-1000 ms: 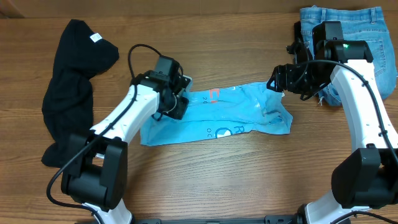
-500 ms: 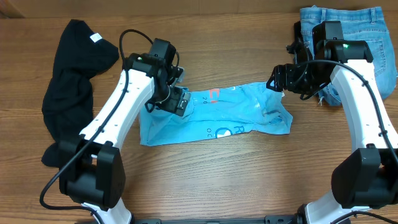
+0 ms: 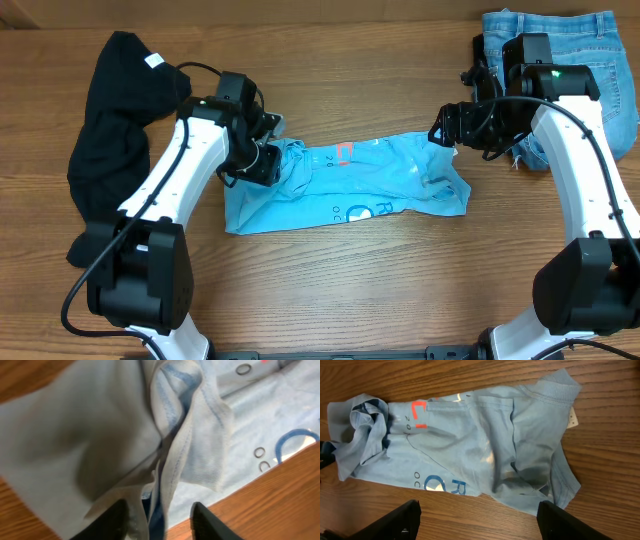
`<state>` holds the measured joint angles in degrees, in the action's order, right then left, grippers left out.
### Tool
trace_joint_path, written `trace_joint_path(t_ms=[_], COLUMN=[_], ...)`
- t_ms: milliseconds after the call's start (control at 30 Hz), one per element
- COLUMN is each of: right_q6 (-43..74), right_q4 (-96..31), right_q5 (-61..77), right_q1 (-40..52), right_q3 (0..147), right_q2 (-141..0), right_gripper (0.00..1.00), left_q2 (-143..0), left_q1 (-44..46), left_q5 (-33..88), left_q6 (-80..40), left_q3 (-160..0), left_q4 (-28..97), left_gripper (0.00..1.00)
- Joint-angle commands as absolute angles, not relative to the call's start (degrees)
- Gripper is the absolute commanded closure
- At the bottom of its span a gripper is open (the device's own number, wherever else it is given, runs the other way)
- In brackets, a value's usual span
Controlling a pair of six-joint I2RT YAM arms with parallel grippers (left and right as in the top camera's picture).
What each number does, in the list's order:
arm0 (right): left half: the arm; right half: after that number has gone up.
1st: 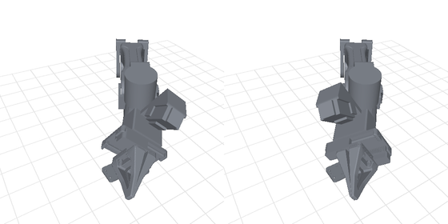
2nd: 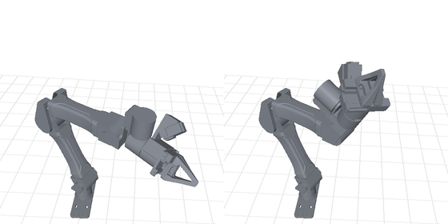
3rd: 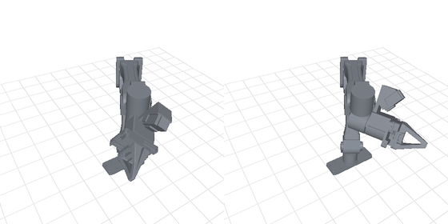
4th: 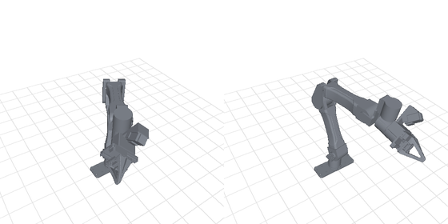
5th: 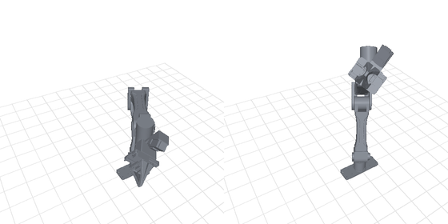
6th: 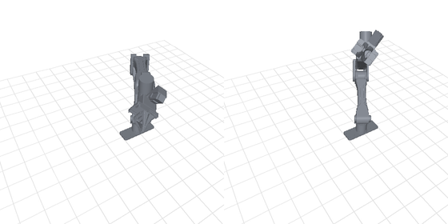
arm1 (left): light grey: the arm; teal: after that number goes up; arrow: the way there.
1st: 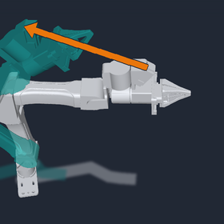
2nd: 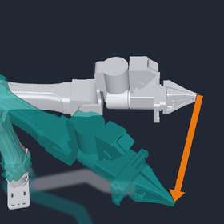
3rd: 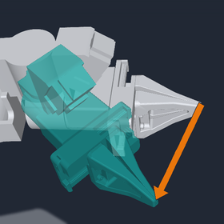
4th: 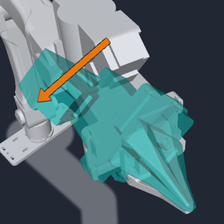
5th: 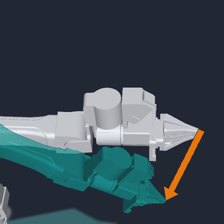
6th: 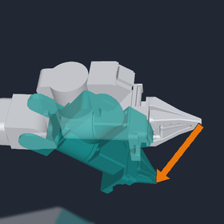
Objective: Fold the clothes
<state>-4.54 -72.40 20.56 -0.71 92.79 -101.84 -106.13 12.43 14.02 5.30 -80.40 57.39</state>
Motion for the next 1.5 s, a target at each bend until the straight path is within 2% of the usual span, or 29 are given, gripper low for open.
trace_joint_path(t_ms=[0,33,67,200,400,433,467,500,533,600,733,833,900,1200,1467], right_q6=[-5.0,-5.0,-5.0,-5.0,-5.0,-5.0,-5.0,-5.0,-5.0,-5.0,-5.0,-5.0,-5.0,-4.9,-4.3], right_q4=[-72.1,-72.1,-72.1,-72.1,-72.1,-72.1,-72.1,-72.1,-72.1,-72.2,-72.2,-71.6,-69.5,-55.7,-42.9], right_q5=[20.6,20.6,20.6,20.6,20.6,20.6,20.6,20.6,20.6,20.6,19.3,17.1,16.0,10.9,6.0], right_q1=[-0.6,-0.6,-0.6,-0.6,-0.6,-0.6,-0.6,-0.6,-0.6,-0.6,-0.6,-0.7,-1.0,-2.0,-2.0], right_q3=[94.0,94.0,94.0,94.0,94.0,94.0,94.0,94.0,94.0,94.0,93.2,91.6,89.5,74.4,62.3], right_q2=[-100.9,-100.9,-100.9,-100.9,-100.9,-100.9,-100.9,-100.9,-100.9,-100.9,-101.3,-102.5,-102.8,-102.9,-102.9], right_gripper=[0.21,0.21,0.21,0.21,0.21,0.21,0.21,0.21,0.21,0.21,0.18,0.16,0.14,0.13,0.13], left_q2=[-105.6,-105.6,-105.6,-105.6,-105.6,-105.6,-105.6,-105.6,-105.6,-105.6,-105.6,-105.5,-105.0,-104.8,-104.8], left_q1=[13.5,13.7,14.1,16.8,26.2,27.4,28.4,29.3,29.8,30.1,28.6,26.4,25.7,23.1,20.1], left_q5=[16.6,16.6,16.6,19.7,22.3,22.2,22.1,22.0,22.0,21.0,14.9,21.6,21.6,10.2,5.3], left_q6=[4.0,3.5,2.4,1.4,-1.4,-1.5,-1.5,-1.5,-1.5,-1.3,-1.6,-1.7,-0.5,0.9,1.3], left_q3=[-79.9,-79.9,-79.9,-79.9,-79.9,-79.9,-79.9,-79.9,-79.9,-79.9,-80.0,-83.5,-88.3,-103.2,-103.9], left_q4=[57.1,57.1,57.1,56.9,57.1,57.2,57.4,57.6,58.1,60.0,62.4,62.4,63.3,71.9,74.3], left_gripper=[0.83,0.93,0.96,0.96,0.96,0.89,0.57,0.29,0.24,0.0,0.0,0.0,0.0,0.0,0.0])
